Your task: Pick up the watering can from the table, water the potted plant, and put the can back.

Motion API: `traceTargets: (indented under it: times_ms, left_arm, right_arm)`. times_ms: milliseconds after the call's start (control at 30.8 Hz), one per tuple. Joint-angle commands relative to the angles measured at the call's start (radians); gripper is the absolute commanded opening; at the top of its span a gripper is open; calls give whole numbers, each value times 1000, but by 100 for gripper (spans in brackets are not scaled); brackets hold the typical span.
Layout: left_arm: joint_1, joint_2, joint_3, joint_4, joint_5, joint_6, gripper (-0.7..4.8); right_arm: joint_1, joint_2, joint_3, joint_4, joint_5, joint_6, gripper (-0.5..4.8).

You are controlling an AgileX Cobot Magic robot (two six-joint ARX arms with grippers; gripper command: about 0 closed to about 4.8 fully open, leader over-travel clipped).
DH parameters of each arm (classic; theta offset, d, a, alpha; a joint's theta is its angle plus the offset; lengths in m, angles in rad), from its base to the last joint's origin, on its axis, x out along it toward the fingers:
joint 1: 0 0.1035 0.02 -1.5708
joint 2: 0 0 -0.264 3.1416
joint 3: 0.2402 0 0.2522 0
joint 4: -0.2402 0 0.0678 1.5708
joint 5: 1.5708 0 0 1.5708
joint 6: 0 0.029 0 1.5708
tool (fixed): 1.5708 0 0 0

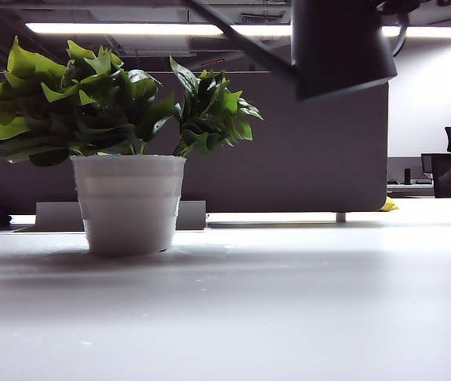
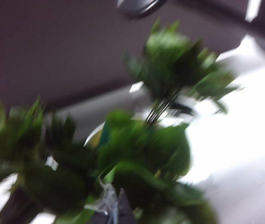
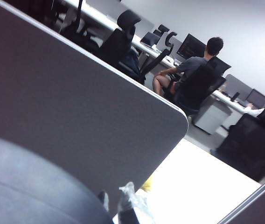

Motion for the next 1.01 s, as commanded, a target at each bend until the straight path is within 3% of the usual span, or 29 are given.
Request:
traceTargets:
  times_ms: [32,227,389,486,681,778,1005]
  left_arm:
    - [69,48,43,-91,72,-15,-6]
    - [102,130,97,-112,90,-14,-6]
    - [100,160,102,-117,134,-14,-6]
    - [100,164,103,-118,135,-14,-6]
    - [100,164,103,-130,134,-14,-6]
    - [100,162,103,-138,134,-14,-6]
    - [100,162,103,-145,134,-10,-6]
  right_arm:
    - [29,35,103,50,42,-50,-3]
    - [65,104,173,25,89,-248,-2]
    - [71,111,173,40,93,-306,-2]
    - [71,112,174,103,106,-448,-2]
    - [72,112,203,158,74,-514,-2]
    - [72,115,215,173,35,-615,-2]
    - [72,122,251,164,38,-661,-2]
